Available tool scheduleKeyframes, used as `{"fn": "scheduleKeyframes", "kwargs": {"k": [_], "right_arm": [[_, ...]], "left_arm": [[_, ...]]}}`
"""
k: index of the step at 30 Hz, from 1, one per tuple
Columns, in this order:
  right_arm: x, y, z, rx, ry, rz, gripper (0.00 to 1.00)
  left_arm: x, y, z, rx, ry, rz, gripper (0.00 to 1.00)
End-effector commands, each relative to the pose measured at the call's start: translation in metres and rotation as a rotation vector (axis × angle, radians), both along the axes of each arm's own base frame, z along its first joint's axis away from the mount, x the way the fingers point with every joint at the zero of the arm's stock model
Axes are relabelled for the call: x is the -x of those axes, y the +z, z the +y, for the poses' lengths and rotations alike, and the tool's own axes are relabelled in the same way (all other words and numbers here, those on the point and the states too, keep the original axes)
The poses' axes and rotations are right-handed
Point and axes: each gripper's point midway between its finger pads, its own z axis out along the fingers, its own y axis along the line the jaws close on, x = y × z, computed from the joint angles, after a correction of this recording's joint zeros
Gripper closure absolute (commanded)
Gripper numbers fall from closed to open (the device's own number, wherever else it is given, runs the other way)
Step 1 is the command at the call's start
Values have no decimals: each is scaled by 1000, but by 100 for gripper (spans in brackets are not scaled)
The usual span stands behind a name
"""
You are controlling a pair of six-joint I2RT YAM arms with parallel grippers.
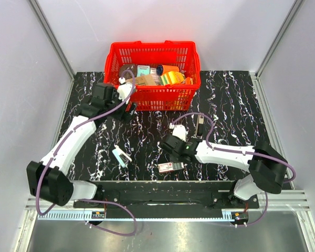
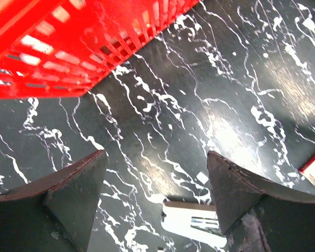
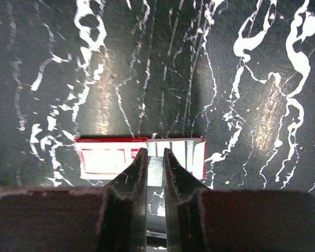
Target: Unload the staples from the stapler
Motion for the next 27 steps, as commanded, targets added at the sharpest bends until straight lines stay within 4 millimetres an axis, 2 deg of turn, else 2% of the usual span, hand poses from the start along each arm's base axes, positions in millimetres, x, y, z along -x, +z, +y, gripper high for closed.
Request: {"fn": "scheduleKeyframes", "kwargs": {"k": [1, 5, 11, 27], "right_arm": [[7, -10, -1, -9, 61, 1, 100], [10, -18, -3, -5, 73, 10, 100], [10, -22, 5, -18, 93, 19, 100], [22, -32, 3, -6, 105, 47, 100]], "left_arm": [[39, -1, -1, 73, -44, 96, 18], [53, -2, 4, 69, -48, 108, 18], [59, -9, 10, 50, -36, 113, 18], [57, -16, 8, 54, -32, 133, 18]]}}
